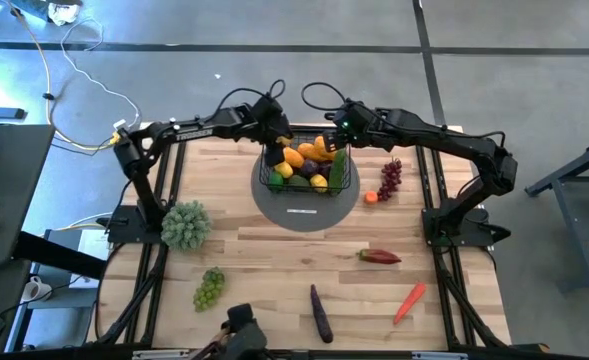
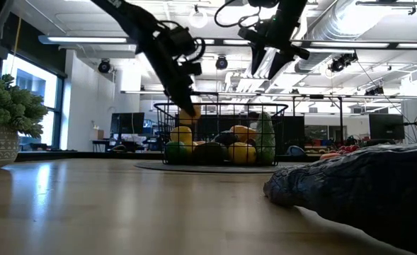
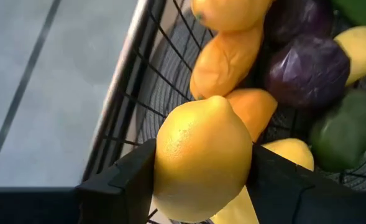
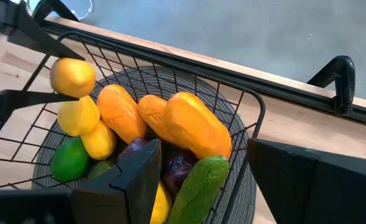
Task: Build produce basket
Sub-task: Put the yellow lemon into the wire basket, then put the orange into the wire basket
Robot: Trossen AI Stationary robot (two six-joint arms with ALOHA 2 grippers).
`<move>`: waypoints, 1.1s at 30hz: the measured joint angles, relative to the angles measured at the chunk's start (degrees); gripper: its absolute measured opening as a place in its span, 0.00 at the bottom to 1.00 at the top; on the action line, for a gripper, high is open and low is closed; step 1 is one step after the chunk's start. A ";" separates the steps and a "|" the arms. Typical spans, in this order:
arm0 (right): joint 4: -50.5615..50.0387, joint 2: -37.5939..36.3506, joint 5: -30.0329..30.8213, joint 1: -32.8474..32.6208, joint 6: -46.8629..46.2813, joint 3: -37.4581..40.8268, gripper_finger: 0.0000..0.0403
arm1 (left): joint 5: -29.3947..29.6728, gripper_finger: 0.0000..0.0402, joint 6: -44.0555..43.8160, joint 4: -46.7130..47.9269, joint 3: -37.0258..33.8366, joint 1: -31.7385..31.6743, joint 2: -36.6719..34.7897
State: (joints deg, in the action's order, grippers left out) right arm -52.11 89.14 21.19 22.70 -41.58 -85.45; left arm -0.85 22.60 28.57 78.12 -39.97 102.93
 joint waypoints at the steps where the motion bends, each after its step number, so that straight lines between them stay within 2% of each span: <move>1: -0.13 0.00 0.00 0.00 0.00 0.00 0.55 | -0.02 0.50 -0.11 0.02 -0.01 0.00 0.54; 5: -1.27 0.00 -0.48 0.00 0.00 0.00 0.55 | -0.04 0.52 -0.15 0.08 -0.02 0.07 2.16; 10: -3.16 0.00 -0.70 -0.60 -0.61 0.00 0.55 | 0.83 0.60 -0.82 0.05 -0.04 0.46 2.82; 15: -3.87 0.00 -0.70 -1.82 -0.63 0.00 0.55 | 7.65 0.70 -4.28 -0.14 -0.04 1.22 2.82; 18: -4.82 0.00 -0.17 -2.65 -1.28 0.00 0.55 | 11.13 0.72 -4.78 2.09 0.64 1.53 2.82; 27: -8.30 -2.86 2.65 -4.39 -2.13 0.00 0.55 | 8.39 0.72 -4.15 8.87 6.40 1.95 2.45; 33: -9.03 -5.50 2.73 -4.76 -1.98 0.00 0.55 | 7.94 0.72 -4.96 17.24 12.82 1.86 2.36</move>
State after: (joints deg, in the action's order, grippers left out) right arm -61.14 83.64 23.92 17.93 -43.56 -85.45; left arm 7.09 17.64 45.80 90.94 -38.11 105.29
